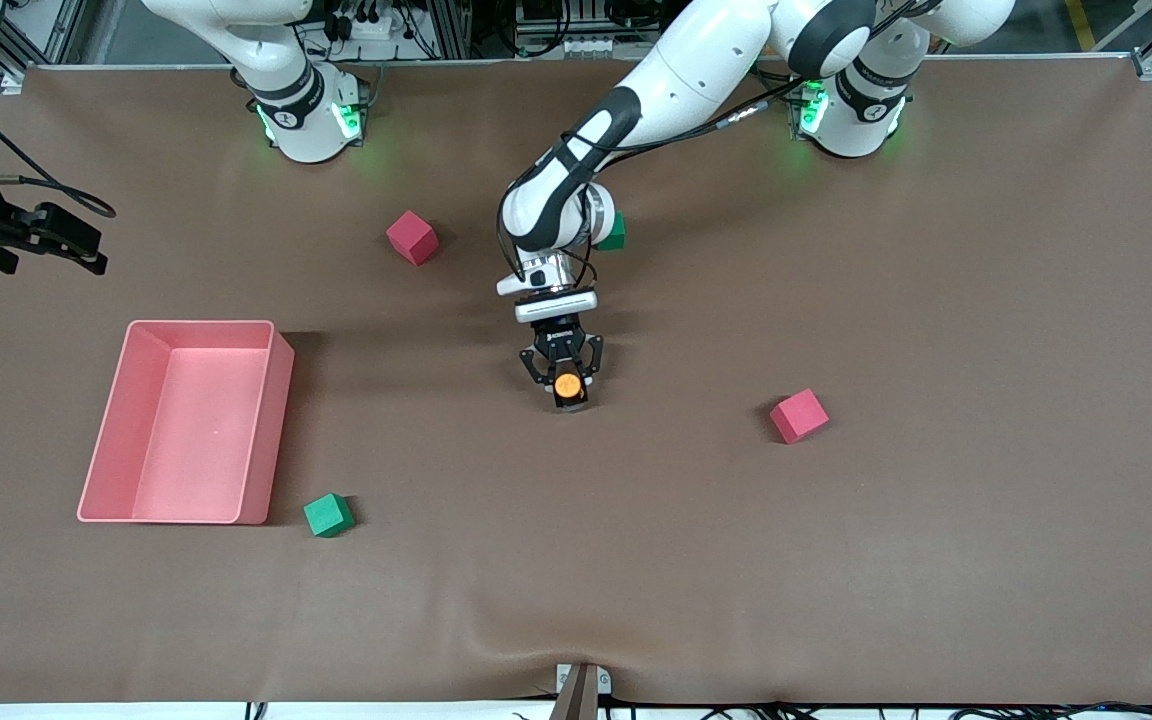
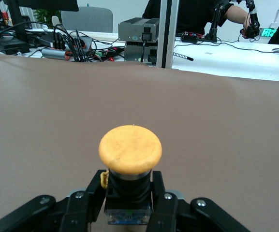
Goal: Place and upright button with both arms
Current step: 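Slide the upright button toward the small green cube with the left gripper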
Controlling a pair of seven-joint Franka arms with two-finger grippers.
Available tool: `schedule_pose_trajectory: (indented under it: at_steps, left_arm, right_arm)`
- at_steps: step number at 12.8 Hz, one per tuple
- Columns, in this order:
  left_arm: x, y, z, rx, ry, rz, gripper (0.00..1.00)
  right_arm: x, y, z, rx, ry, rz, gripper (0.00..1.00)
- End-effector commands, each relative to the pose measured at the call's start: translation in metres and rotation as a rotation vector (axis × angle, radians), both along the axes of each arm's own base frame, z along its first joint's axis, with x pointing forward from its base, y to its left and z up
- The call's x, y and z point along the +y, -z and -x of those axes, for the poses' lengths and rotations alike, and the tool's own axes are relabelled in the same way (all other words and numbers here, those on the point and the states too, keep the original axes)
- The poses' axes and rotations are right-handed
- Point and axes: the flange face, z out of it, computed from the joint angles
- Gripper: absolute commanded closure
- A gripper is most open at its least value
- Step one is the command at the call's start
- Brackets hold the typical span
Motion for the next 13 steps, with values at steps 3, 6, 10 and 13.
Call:
schedule_pose_trajectory:
  at_steps: [3, 6, 10, 13]
  left_arm:
    - [-0.001, 0.007, 0.004, -0.046, -0.01, 0.018, 0.83]
    - [0.004, 0.02, 0.006, -0.041, -0.016, 0.014, 0.78]
    - [0.002, 0.019, 0.011, -0.049, -0.027, 0.03, 0.0]
    - [-0.013, -0.01, 0.02, 0.019, -0.108, 0.104, 0.0]
  right_arm:
    - [-0.004, -0.002, -0.001, 0.004, 0.003, -0.014, 0.0]
    - [-0.004, -0.001, -0.001, 0.005, 0.001, -0.014, 0.0]
    - [-0.005, -0.001, -0.001, 0.005, 0.004, -0.014, 0.0]
    - [-0.005, -0.001, -0.001, 0.005, 0.003, -0.014, 0.0]
